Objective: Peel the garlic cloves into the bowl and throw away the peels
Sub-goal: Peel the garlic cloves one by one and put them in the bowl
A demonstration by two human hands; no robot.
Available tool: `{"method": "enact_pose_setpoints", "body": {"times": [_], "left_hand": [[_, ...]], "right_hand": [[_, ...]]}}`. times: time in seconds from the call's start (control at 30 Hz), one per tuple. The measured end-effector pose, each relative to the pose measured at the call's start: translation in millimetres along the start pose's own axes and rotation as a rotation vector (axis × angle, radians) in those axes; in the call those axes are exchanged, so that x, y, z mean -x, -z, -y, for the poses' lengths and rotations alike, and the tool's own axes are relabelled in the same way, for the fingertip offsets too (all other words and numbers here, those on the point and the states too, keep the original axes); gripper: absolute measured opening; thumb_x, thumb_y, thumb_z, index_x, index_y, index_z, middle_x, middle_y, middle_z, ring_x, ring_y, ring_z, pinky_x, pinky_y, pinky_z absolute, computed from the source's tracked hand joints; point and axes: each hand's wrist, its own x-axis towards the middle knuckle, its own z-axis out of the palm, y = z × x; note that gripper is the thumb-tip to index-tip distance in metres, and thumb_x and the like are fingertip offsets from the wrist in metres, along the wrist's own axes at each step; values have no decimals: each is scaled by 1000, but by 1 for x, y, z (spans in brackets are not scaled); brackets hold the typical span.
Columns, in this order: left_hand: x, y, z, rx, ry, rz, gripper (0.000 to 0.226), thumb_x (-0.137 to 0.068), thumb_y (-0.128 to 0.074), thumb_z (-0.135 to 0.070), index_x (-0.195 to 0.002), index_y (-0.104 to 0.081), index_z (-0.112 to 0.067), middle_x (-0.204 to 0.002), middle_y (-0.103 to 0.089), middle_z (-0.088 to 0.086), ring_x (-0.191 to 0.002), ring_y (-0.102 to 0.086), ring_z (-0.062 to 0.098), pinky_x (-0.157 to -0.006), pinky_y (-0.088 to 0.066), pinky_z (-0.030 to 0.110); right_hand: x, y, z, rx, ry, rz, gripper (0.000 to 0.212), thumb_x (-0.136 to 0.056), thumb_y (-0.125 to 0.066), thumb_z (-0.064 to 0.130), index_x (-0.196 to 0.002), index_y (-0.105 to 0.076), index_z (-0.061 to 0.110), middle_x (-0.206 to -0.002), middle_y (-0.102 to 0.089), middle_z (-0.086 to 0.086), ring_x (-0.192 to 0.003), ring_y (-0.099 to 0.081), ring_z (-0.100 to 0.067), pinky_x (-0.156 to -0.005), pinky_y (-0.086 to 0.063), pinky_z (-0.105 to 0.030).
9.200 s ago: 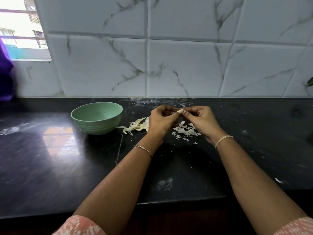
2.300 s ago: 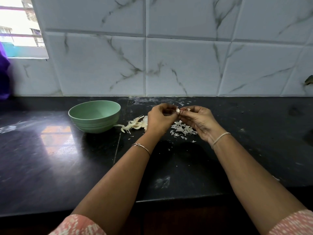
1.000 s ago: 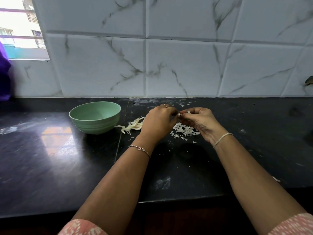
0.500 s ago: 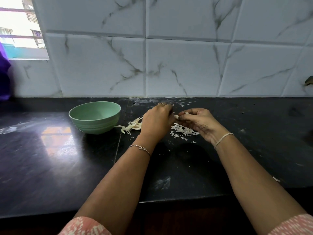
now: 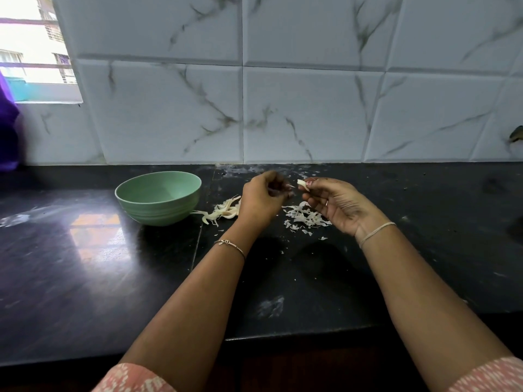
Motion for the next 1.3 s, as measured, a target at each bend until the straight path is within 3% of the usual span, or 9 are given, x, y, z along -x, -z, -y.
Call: {"method": "enact_pose_setpoints", "body": {"times": [0.1, 0.23, 0.33, 0.5, 0.67, 0.87, 1.0, 1.1, 1.3], "left_hand": [[0, 0, -3, 181, 54, 10, 8, -93, -64, -22, -86, -65, -20, -77, -71, -6, -63, -64, 11, -72, -59, 36], [1, -2, -2, 167, 138, 31, 40, -97, -51, -47, -72, -67, -19, -70, -72, -1, -59, -62, 15, -70, -58, 40], [1, -5, 1, 37, 126, 58, 28, -94, -61, -37, -81, -73, -15, -73, -73, -1, -59, -62, 12, -74, -60, 38], [3, -3, 0, -108, 45, 63, 16, -77, -82, -22, -73, -66, -22, -65, -63, -16, -59, -56, -4, -59, -43, 7], [4, -3, -1, -25, 20, 14, 20, -81, -69, -1, -77, -67, -20, -73, -64, -13, -64, -56, 1, -62, -45, 10], [2, -5, -4, 204, 127, 13, 34, -92, -50, -19, -65, -69, -22, -80, -70, 10, -65, -55, 13, -68, -51, 37], [0, -7, -1, 288, 86, 129, 12, -95, -60, -33, -93, -69, -25, -85, -67, -5, -75, -61, 11, -73, -54, 32], [-1, -10, 2, 246, -10, 179, 19, -91, -67, -24, -109, -68, -19, -85, -66, -9, -80, -62, 8, -75, -52, 25], [0, -8, 0, 383, 82, 110, 6, -89, -70, -15, -92, -68, -20, -83, -69, 2, -69, -65, 10, -64, -55, 25]], "right_hand": [[-1, 1, -1, -13, -1, 1, 6, -89, -61, 2, -92, -65, 4, -82, -72, -9, -69, -67, -13, -62, -56, -17], [-2, 1, -2, -12, -4, 7, 5, -89, -62, 3, -91, -66, 5, -83, -73, -8, -70, -68, -13, -62, -56, -18], [-2, 2, -2, -26, -8, 6, 6, -90, -60, 4, -93, -66, 4, -84, -73, -8, -70, -67, -12, -61, -56, -18], [-1, 1, -2, -47, -4, -20, 7, -91, -59, 5, -92, -66, 5, -80, -73, -6, -67, -66, -10, -59, -54, -16], [-1, 1, -1, -56, -14, -26, 9, -92, -59, 7, -95, -67, 4, -80, -73, -5, -66, -66, -9, -58, -54, -15], [-1, 1, -1, -65, -26, -36, 10, -93, -59, 9, -96, -67, 4, -80, -72, -4, -66, -65, -8, -58, -53, -14], [-4, 3, -4, -65, -42, -41, 14, -92, -62, 10, -102, -67, 2, -79, -72, -4, -64, -65, -7, -56, -53, -15], [-6, 3, -6, -52, -46, -33, 11, -90, -63, 8, -99, -67, 2, -78, -68, -5, -64, -65, -8, -55, -54, -15], [-9, 2, -12, 250, 113, -86, 8, -92, -63, 12, -87, -68, 8, -73, -68, -2, -58, -62, -8, -53, -51, -16]]}}
